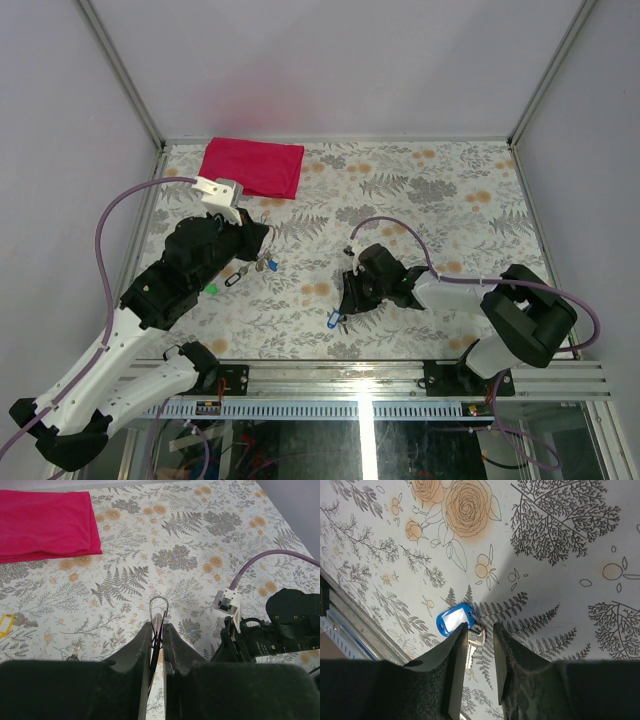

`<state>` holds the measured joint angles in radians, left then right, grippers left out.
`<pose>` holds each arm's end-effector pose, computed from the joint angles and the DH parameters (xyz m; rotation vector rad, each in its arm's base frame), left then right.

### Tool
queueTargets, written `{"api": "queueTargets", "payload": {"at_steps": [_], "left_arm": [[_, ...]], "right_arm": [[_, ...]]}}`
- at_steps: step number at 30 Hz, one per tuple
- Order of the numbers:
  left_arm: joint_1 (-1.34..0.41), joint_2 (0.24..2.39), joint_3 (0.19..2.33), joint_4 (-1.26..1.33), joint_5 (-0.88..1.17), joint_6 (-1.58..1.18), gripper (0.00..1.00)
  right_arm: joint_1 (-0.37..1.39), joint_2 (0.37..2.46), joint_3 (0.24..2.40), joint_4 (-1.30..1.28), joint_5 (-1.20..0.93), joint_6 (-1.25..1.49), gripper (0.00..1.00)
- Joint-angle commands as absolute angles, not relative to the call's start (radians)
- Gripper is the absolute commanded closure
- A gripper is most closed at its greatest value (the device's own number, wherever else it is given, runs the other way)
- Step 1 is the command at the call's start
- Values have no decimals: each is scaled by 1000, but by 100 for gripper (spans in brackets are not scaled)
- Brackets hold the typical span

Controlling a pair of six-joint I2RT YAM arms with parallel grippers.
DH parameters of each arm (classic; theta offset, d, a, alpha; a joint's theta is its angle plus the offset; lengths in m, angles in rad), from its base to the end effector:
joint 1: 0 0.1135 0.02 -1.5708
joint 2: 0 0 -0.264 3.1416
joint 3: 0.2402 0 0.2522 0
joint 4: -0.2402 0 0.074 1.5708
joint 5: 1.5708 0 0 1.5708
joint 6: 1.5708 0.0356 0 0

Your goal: Put the keys on the keyring

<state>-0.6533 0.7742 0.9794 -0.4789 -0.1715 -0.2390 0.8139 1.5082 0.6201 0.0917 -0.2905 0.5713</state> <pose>0.1338 -0.0948 0.3772 0.2642 1.8471 -0.4645 0.1850 0.2107 0.1475 -0.4611 2.5212 0.9542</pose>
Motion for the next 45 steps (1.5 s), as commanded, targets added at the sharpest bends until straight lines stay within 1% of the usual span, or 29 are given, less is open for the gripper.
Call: {"api": "queueTargets", "payload": {"at_steps": [1,6,23,25,28,31,39,45], "left_arm": [[-647,774,988,-452,-161,-239,96],[-647,774,989,-453,-161,-238,96],[-647,781,994,-455,-155,-238,96],[-647,780,994,-457,-157,-238,96],[-647,777,994,-460,-161,-237,96],[-647,777,995,-459,-162,-236,96],[-647,775,994,-462,-166,-235,96],[-647,764,990,-459,-179,-240,95]], "right_arm": [[803,1541,673,90,-285,526,66],[803,1561,684,94,-314,519,68],[804,1560,671,106,-388,524,77],[804,1567,673,107,-392,525,77],[804,1573,676,102,-393,521,71],[803,1579,676,95,-393,516,69],[804,1567,677,107,-402,514,84],[804,1487,692,85,-399,459,94]]}}
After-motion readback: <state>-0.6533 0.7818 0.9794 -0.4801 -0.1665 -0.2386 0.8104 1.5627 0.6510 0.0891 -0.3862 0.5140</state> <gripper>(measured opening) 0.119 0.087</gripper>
